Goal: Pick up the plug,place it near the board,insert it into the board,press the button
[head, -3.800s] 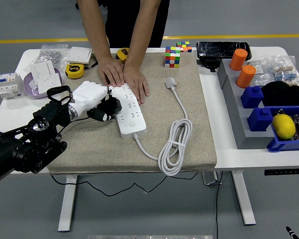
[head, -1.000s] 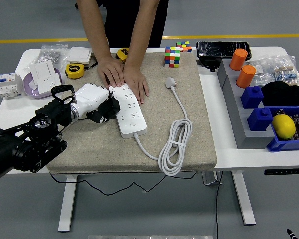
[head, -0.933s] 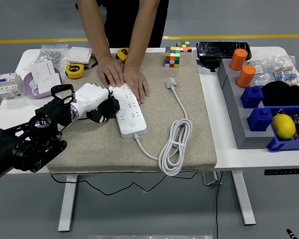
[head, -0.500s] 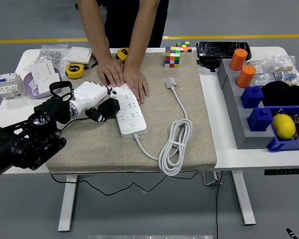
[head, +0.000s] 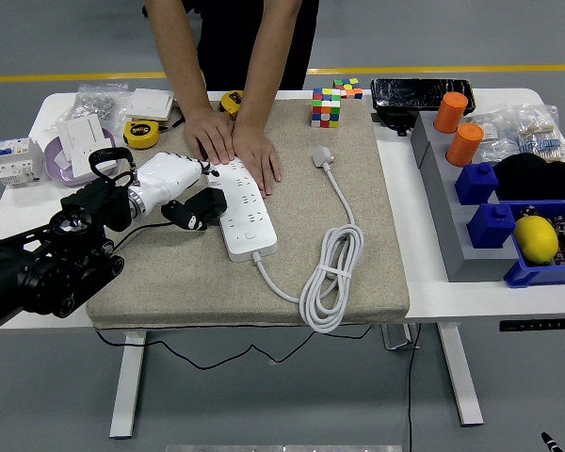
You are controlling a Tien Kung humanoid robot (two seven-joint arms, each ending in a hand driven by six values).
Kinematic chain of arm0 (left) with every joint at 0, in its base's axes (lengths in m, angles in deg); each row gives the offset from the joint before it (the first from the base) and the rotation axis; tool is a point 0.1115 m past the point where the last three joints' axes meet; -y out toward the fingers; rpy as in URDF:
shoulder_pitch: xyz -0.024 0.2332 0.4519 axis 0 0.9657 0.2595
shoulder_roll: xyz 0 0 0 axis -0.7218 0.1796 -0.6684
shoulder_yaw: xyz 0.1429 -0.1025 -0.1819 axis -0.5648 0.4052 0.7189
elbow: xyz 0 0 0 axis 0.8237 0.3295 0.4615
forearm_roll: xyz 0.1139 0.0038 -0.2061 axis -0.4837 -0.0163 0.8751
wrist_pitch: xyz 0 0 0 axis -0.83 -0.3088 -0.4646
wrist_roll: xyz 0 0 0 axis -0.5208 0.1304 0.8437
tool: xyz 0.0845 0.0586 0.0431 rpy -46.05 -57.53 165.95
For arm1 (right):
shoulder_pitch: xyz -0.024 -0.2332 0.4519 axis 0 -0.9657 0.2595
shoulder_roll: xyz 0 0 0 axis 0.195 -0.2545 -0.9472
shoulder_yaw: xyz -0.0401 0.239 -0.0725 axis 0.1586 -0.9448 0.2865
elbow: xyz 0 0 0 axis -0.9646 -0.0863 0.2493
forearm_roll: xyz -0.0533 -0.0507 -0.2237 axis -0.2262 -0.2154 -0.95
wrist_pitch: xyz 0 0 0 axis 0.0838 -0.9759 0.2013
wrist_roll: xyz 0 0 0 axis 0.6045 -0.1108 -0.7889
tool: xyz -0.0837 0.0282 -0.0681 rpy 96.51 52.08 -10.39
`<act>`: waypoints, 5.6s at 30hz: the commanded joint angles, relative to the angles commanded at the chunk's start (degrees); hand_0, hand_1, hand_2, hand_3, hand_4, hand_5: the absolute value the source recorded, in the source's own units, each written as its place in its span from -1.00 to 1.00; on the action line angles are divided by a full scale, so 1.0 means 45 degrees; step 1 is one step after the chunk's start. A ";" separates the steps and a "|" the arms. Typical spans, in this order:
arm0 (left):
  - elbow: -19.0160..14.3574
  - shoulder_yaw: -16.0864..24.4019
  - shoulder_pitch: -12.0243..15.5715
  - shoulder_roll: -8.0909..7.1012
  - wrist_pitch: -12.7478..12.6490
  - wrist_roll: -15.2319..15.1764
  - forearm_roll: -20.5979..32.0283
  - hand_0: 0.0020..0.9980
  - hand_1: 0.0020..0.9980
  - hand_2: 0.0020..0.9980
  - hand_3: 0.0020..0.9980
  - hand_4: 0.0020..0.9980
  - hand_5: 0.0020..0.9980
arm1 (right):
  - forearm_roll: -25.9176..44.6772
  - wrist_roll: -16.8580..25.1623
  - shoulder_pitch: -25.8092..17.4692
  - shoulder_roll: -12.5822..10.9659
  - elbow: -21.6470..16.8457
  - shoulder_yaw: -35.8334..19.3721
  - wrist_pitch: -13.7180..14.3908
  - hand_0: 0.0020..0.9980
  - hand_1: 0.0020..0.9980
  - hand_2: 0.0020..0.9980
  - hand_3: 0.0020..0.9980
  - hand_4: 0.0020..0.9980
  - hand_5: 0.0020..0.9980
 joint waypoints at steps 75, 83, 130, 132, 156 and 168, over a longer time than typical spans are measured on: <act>-0.7764 0.7764 0.8841 0.0813 0.0263 0.0926 0.3701 1.00 1.00 0.98 0.94 1.00 1.00 | 0.0038 0.0082 -0.0280 0.0203 0.0000 0.0001 -0.0033 0.91 0.71 0.59 0.60 1.00 1.00; -0.7361 0.7739 0.8414 0.1027 0.0170 0.0874 0.3590 1.00 1.00 0.97 0.93 1.00 1.00 | 0.0013 0.0060 -0.0290 0.0197 0.0000 0.0041 -0.0040 0.92 0.71 0.59 0.60 1.00 1.00; -0.6335 0.6335 0.6840 0.1047 -0.0037 0.1022 0.2428 1.00 1.00 0.96 0.91 1.00 1.00 | 0.0113 0.0057 -0.0220 0.0210 0.0000 0.0120 -0.0039 0.92 0.70 0.58 0.60 1.00 1.00; -0.6300 0.6215 0.6740 0.1011 -0.0014 0.1062 0.2356 1.00 1.00 0.96 0.91 1.00 1.00 | 0.0106 0.0055 -0.0220 0.0212 0.0000 0.0114 -0.0038 0.92 0.70 0.58 0.60 1.00 1.00; -0.5937 0.4760 0.5518 0.0398 0.0257 0.1633 0.1027 1.00 1.00 0.95 0.90 1.00 1.00 | -0.0017 0.0026 -0.0221 0.0161 0.0000 0.0116 -0.0042 0.92 0.70 0.57 0.60 1.00 1.00; -0.6304 0.4745 0.5319 0.0388 0.0252 0.1832 0.0109 1.00 1.00 0.94 0.89 1.00 1.00 | -0.0175 0.0017 -0.0203 0.0165 0.0000 0.0078 -0.0031 0.92 0.69 0.57 0.60 1.00 1.00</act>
